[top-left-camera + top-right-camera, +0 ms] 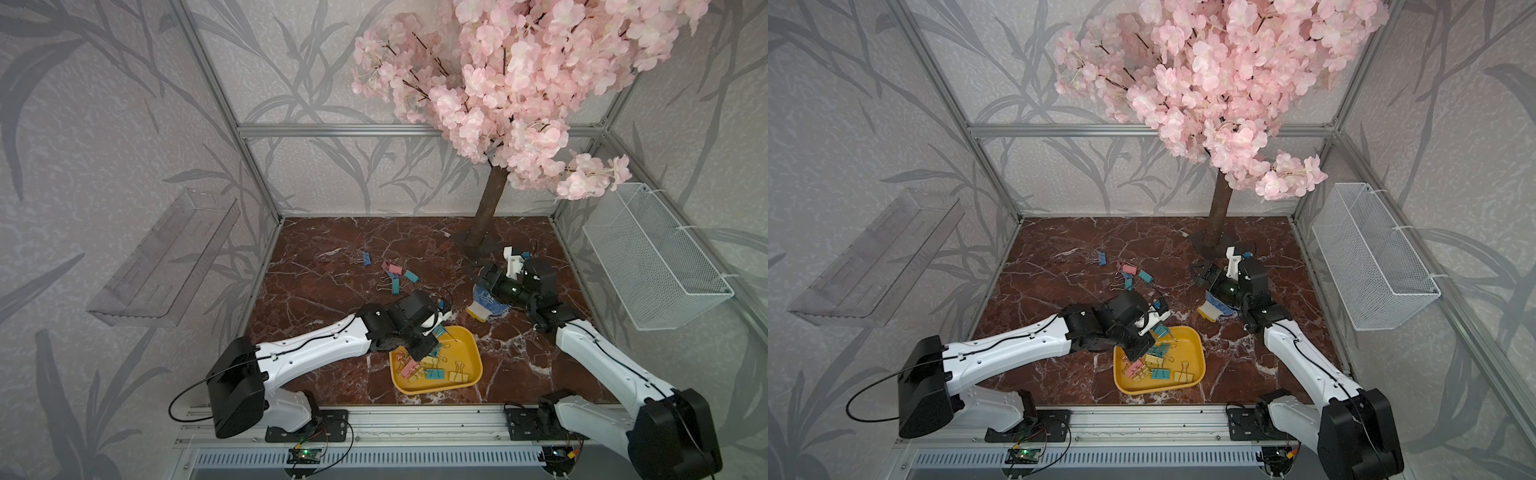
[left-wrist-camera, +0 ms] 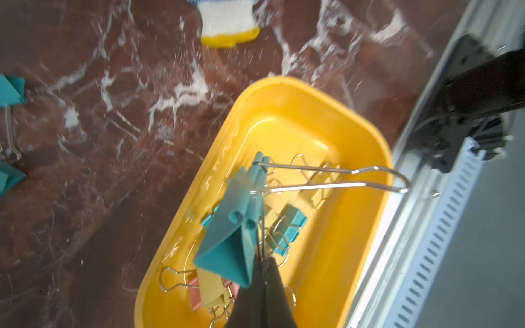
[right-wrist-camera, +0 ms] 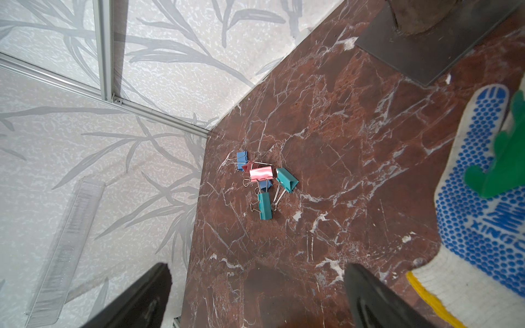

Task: Put the binder clips in the storage box
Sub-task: Place the binder clip in the storage box.

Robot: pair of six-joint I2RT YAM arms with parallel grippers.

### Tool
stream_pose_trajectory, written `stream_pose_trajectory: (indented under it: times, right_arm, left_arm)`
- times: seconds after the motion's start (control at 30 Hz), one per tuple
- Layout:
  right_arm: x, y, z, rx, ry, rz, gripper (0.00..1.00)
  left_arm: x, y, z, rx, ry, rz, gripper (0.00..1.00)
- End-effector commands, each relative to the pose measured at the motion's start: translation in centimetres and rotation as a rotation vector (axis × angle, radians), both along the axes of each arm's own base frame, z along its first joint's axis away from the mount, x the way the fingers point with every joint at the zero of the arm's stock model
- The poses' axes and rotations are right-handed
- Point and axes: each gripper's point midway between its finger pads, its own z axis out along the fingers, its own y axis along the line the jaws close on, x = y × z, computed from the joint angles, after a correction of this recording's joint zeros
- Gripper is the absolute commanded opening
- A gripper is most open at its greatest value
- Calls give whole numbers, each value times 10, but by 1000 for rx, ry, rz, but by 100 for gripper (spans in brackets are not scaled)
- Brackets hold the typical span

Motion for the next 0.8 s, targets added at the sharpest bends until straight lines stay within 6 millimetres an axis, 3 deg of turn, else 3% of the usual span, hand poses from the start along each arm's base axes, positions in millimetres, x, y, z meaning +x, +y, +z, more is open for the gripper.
stream_pose_trajectory:
  times: [0.0,0.1,0.27,0.4,0.47,0.6,0.7,0.77]
  right_arm:
    - [-7,-4,-4,-6,8,-4,99]
    - [-9,-3,-4,-1,14,4,99]
    - [-12,-2,-3,0,20,14,99]
    - [-12,-2,-2,1,18,17,99]
    - [-12,1,1,3,12,29,99]
    - [-13,4,8,14,2,53,99]
    - [-15,6,15,19,-17,65,99]
    - [-15,6,21,20,-30,61,99]
  left_arm:
    - [6,-11,-16,-14,17,36,0]
    - [3,-21,-38,10,47,13,0]
    - [6,-6,-69,135,48,20,0]
    - [7,-3,-67,141,37,25,16]
    - [10,-6,-57,117,20,35,23]
    - [30,-14,-20,47,-61,90,25]
    - [60,-11,17,-16,-132,190,27]
    - [90,2,43,-41,-201,318,27]
